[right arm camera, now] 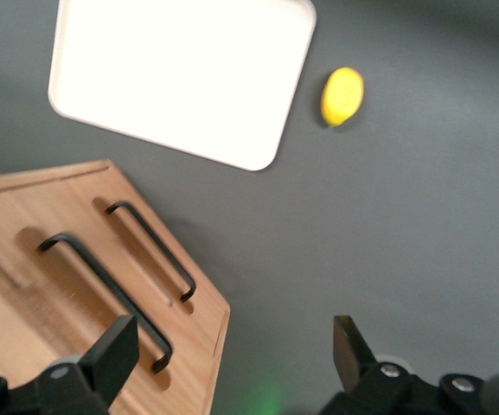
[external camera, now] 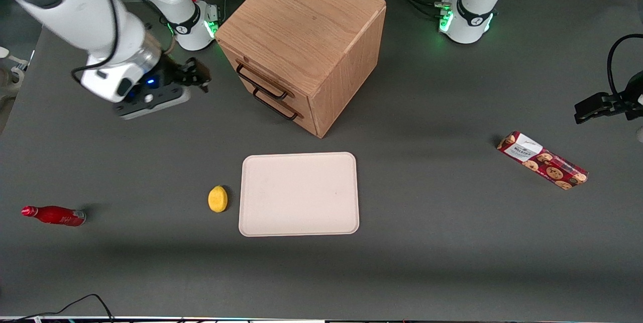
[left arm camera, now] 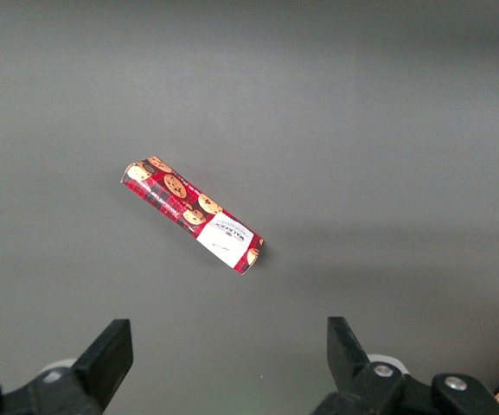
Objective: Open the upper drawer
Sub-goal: 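Move the right gripper toward the upper drawer's black handle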
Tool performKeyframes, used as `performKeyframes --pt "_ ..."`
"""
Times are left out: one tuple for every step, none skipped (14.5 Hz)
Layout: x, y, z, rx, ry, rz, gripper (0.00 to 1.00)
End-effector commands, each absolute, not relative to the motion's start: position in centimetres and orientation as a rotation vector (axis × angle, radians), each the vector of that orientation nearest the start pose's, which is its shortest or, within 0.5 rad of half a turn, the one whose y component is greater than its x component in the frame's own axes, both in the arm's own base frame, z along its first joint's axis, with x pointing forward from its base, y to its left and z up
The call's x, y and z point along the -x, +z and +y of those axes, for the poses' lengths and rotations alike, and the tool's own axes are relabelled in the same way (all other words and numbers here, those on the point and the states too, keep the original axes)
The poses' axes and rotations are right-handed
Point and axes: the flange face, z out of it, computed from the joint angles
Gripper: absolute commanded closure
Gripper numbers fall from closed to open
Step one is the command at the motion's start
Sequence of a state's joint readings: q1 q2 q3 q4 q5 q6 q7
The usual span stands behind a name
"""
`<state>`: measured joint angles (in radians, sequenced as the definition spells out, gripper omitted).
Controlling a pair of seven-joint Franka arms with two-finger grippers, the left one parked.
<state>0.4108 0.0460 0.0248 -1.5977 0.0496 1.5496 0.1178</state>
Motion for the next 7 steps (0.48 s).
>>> performKeyframes --pt "-49.0 58.5 27.5 3.055 0.189 -0.576 0.0" --pt "-48.4 58.3 28.5 3.051 0.205 -0.615 0.0" --pt "-47.8 58.2 29.5 3.044 0.21 -0.657 0.0" --pt "-47.3 58.0 30.4 3.039 0.215 -0.688 0.0" --pt "-46.9 57.9 31.2 3.036 0.217 -0.712 0.0" --pt "-46.4 57.8 32.0 3.033 0.221 -0.74 0.0" --pt "-46.1 57.4 32.6 3.028 0.231 -0.764 0.0"
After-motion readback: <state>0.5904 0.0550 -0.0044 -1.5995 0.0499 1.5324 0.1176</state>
